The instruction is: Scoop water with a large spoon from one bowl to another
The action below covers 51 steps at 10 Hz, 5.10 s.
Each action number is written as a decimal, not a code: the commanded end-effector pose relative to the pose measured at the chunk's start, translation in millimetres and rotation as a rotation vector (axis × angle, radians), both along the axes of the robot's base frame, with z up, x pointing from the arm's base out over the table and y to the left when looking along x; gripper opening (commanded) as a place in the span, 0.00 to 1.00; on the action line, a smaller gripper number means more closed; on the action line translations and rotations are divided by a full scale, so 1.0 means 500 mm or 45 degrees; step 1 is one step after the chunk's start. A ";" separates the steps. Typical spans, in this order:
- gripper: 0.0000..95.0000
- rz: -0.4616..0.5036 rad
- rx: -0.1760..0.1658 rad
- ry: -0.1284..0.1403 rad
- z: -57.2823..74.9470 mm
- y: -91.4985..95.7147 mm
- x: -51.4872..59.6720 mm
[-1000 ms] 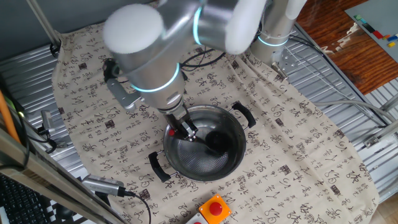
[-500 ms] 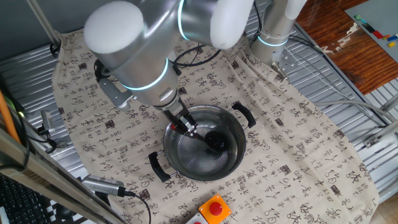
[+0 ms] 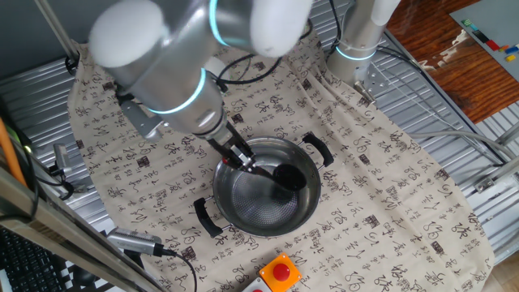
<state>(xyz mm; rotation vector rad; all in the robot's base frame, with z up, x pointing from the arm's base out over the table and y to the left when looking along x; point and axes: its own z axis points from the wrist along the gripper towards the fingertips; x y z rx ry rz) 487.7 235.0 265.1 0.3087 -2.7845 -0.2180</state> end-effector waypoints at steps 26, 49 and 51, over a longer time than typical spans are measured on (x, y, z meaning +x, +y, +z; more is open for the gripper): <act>0.00 0.060 -0.002 0.136 0.036 -0.022 0.018; 0.00 0.003 -0.032 0.032 0.036 -0.022 0.018; 0.00 0.012 -0.028 0.038 0.036 -0.022 0.018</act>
